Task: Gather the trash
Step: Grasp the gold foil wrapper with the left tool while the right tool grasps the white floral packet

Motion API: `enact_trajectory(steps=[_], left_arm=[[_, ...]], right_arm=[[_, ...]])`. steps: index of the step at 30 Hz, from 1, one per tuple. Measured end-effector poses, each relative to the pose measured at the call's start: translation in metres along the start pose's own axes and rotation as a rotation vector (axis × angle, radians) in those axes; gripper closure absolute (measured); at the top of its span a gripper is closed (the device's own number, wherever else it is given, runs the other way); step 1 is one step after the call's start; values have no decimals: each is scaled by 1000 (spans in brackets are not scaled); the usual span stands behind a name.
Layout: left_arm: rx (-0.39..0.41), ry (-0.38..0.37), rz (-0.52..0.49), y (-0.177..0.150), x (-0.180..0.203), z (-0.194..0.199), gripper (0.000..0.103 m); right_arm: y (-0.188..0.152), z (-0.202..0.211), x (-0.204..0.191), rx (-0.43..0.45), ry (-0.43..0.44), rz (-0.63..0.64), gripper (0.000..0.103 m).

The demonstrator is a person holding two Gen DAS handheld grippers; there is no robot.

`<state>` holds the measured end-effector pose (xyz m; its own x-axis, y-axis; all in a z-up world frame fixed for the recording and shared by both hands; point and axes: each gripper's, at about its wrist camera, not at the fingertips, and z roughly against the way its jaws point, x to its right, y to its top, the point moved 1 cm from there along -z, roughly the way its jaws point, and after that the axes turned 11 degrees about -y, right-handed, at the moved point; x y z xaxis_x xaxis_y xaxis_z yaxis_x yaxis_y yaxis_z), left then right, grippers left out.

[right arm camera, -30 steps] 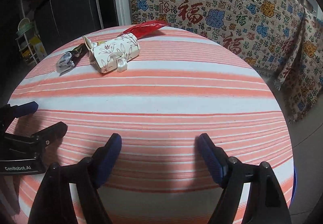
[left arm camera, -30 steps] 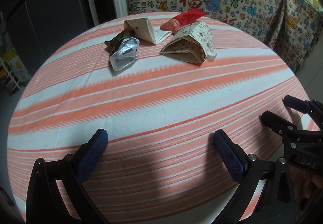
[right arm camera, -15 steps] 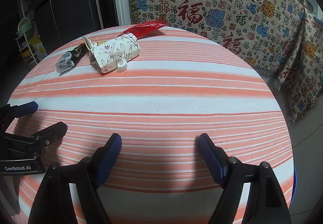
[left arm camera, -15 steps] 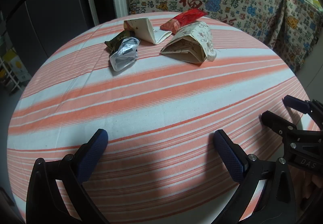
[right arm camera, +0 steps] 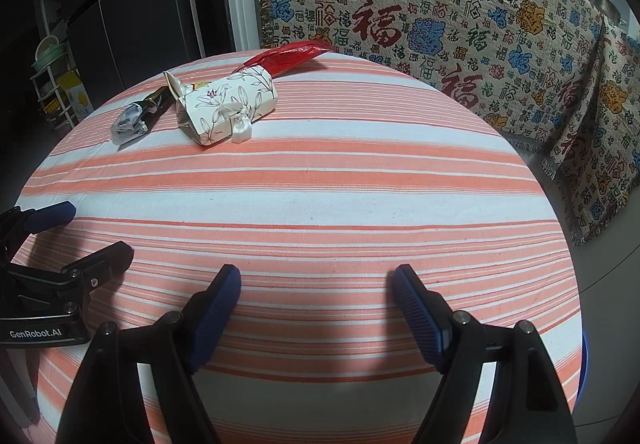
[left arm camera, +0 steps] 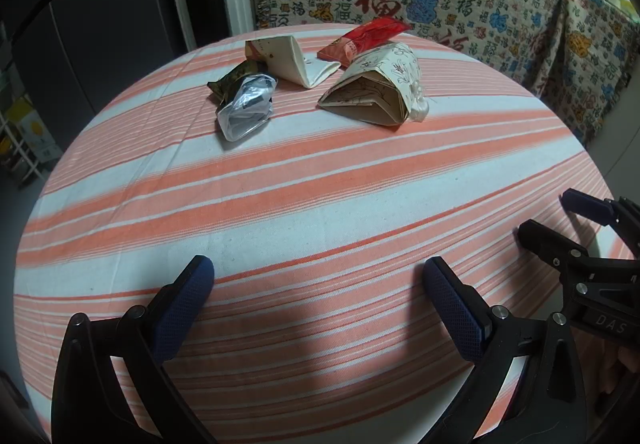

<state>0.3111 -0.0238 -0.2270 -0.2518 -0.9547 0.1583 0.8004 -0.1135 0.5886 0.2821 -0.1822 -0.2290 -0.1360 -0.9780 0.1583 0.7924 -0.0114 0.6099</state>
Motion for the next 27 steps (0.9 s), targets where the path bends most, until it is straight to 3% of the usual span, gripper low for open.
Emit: enact_trajectory(steps=[5,12,15,18,22,27], left_arm=[[0,3,2,0,0,0,0],[0,2,1,0,0,0,0],[0,2,1,0,0,-1,0],[-2,2,-1,0,0,0,0],[-1,1,-1,0,-1,1,0],[-16,-1,-11,0,-2,1,0]], right_arm=[[12,-4,-6,-12,55,54,21],[77,-22,-69,48,198,153,22],[88,-36,-89,55,196,199,30],[89,-57,-64,30,106,109,39],[79,-64,-4,7,-2,-38,40],[56,-47,19,-21,51,-21,31]])
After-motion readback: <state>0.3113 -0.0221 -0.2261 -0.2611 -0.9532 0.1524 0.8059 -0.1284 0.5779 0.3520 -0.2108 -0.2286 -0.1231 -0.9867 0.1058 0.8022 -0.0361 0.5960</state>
